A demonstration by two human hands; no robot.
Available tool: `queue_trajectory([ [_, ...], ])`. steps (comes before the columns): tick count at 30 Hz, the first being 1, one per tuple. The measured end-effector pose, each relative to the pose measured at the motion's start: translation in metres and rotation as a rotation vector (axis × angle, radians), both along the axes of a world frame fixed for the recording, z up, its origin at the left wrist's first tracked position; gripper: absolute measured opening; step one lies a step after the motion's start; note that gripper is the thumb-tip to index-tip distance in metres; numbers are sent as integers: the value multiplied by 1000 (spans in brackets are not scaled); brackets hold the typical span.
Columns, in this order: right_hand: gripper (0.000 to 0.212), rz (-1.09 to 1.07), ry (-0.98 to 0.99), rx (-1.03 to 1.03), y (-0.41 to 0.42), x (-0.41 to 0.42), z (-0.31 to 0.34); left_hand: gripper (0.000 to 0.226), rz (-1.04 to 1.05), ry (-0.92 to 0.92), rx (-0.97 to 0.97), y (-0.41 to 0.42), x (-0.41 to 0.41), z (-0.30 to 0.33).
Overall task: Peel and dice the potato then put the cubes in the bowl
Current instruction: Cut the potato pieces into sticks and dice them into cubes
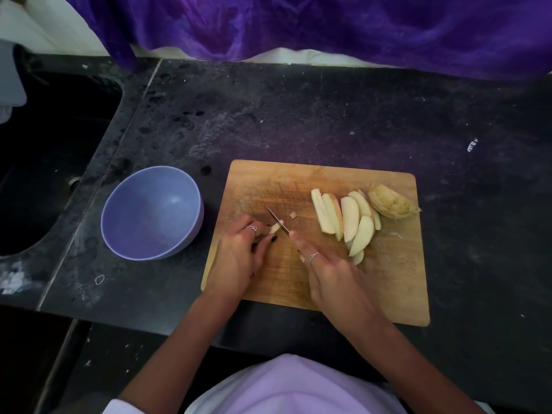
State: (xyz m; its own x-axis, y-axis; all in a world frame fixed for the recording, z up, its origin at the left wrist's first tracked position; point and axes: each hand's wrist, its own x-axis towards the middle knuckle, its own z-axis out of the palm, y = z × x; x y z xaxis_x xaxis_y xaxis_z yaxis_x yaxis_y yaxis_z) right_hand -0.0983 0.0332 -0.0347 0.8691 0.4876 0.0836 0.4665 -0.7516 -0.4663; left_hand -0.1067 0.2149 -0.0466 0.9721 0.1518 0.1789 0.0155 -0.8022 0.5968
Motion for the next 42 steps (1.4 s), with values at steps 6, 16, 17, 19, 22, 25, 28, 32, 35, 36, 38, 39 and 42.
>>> queue_trajectory([
  [6, 83, 6, -29, -105, 10, 8, 4, 6, -2, -3, -25, 1, 1, -1],
  [16, 73, 5, 29, -115, 5, 4, 3, 6, 9, 3, -15, -1, -1, 4],
  [17, 73, -29, 27, -69, 4, 1, 0, 7, 8, 7, -18, -1, -1, 5],
  [19, 70, -45, 26, 14, 2, -3, -4, 14, 7, 17, -23, 0, -4, 7],
  [22, 68, -28, -80, -22, 2, -11, 1, 23, 43, 25, -77, 1, -10, 10],
  [25, 65, -43, -99, -41, 3, -12, 4, 15, 60, 12, -90, 3, -13, 8],
  [28, 64, -5, 17, -2, 3, -10, 3, 14, 77, 24, -71, 4, -12, 4],
  [32, 64, 29, 108, -74, 7, -5, 9, 13, 86, 26, -69, 2, -11, 5],
  [35, 64, 35, 139, -173, 11, 5, 11, 12, 87, 25, -90, 1, -10, 6],
  [36, 65, 49, 143, -208, 12, 7, 12, 11, 90, 24, -96, 1, -10, 7],
  [38, 67, 59, 157, -250, 11, 5, 18, 12, 99, 24, -110, 0, -11, 7],
  [39, 69, 53, 126, -277, 10, 2, 19, 12, 105, 25, -114, 0, -11, 7],
  [42, 77, -16, -112, -239, 6, -9, 12, 11, 114, 20, -126, 1, -11, 7],
])
